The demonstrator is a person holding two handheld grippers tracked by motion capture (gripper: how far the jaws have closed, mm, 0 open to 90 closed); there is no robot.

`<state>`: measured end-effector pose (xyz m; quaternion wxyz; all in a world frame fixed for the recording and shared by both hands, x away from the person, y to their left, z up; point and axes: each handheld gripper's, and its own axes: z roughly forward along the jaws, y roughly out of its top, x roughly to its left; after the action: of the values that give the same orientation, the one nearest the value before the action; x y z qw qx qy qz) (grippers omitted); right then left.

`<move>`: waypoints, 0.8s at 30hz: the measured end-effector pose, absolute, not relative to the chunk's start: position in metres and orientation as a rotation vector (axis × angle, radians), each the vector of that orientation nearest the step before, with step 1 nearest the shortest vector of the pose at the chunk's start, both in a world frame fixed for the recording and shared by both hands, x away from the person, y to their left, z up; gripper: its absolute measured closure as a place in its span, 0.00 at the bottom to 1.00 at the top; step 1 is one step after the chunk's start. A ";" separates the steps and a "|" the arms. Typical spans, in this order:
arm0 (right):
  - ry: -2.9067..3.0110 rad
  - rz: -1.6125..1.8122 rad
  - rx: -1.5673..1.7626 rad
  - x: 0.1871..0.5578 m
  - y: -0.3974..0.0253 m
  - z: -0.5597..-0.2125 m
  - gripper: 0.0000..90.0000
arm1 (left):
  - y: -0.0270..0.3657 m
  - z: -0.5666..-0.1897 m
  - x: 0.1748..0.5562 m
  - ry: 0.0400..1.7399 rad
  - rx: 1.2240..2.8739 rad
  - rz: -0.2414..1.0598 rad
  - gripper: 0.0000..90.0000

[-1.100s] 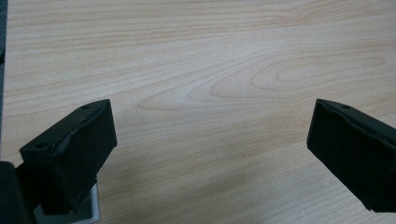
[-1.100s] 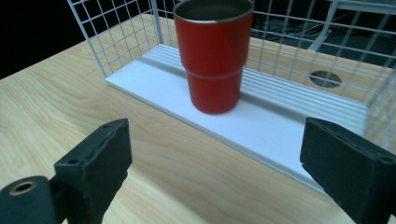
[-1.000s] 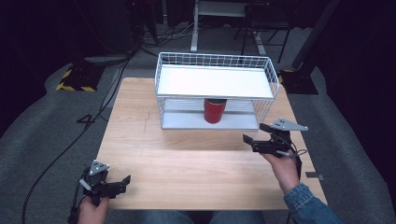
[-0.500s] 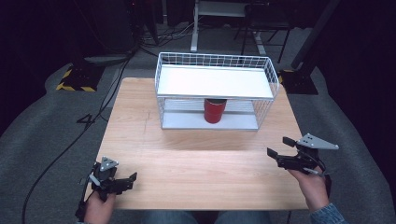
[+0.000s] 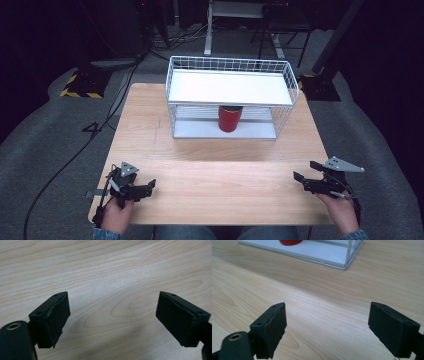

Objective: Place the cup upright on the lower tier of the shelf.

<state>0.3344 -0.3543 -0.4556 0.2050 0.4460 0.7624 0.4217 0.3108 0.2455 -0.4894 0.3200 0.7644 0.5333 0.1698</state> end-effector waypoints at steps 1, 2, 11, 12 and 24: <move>2.125 1.176 1.243 0.334 -0.354 -0.456 0.17 | 0.246 -0.489 0.311 1.402 2.009 0.446 0.15; 2.120 1.174 1.257 0.333 -0.356 -0.459 0.17 | 0.244 -0.490 0.312 1.397 2.014 0.445 0.15; 2.139 1.111 1.329 0.323 -0.370 -0.487 0.17 | 0.233 -0.490 0.323 1.365 2.040 0.432 0.16; 2.141 1.110 1.337 0.322 -0.371 -0.490 0.17 | 0.232 -0.490 0.324 1.365 2.044 0.427 0.16; 2.178 1.001 1.333 0.316 -0.378 -0.504 0.17 | 0.220 -0.496 0.334 1.351 2.080 0.402 0.16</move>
<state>0.3163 -0.3780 -0.5039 0.1982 0.4765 0.7782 0.3578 0.3336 0.2200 -0.4955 0.3094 0.7873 0.5113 0.1521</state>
